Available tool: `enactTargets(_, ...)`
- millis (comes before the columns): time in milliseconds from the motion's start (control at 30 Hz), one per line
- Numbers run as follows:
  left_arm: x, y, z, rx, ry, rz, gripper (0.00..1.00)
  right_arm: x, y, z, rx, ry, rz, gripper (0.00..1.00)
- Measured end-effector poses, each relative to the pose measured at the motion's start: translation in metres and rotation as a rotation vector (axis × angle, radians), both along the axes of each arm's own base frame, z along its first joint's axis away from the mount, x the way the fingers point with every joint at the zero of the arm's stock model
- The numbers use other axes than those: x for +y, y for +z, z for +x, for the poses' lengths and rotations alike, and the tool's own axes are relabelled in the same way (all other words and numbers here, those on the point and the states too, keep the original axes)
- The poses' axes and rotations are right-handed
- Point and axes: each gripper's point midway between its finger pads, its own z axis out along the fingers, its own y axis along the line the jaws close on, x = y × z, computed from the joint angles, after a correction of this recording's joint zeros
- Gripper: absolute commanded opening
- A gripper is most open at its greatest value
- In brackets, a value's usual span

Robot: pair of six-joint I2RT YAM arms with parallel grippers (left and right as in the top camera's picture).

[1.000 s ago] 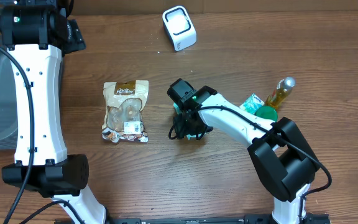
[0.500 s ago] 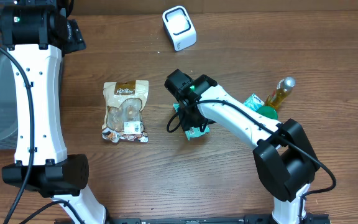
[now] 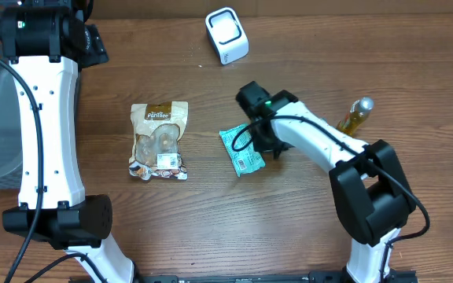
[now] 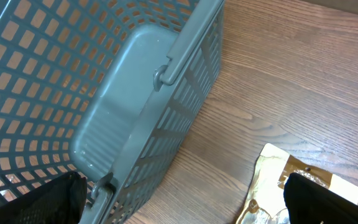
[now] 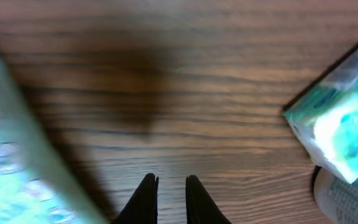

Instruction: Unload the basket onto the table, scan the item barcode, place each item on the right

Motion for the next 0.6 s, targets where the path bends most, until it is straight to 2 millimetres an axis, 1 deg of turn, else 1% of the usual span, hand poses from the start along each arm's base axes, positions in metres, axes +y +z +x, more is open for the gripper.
enactTargets(100, 0.0, 0.0, 0.0, 0.0, 0.0, 0.0, 1.0, -0.002, -0.01, -0.012, 0.053, -0.013, 0.026, 0.15)
enactTargets(200, 0.0, 0.0, 0.0, 0.0, 0.0, 0.0, 0.99, 0.006, -0.02, -0.025, 0.104, -0.017, 0.082, 0.2)
enactTargets(267, 0.0, 0.0, 0.0, 0.0, 0.0, 0.0, 0.99, 0.015, -0.025, -0.034, 0.136, -0.013, 0.13, 0.23)
enactTargets(367, 0.0, 0.0, 0.0, 0.0, 0.0, 0.0, 0.99, 0.038, -0.026, -0.042, 0.172, 0.002, 0.239, 0.24)
enactTargets(433, 0.0, 0.0, 0.0, 0.0, 0.0, 0.0, 1.0, 0.058, -0.025, -0.052, 0.198, 0.029, 0.308, 0.25)
enactTargets(600, 0.0, 0.0, 0.0, 0.0, 0.0, 0.0, 1.0, 0.1, -0.024, -0.079, 0.247, 0.126, 0.4, 0.28)
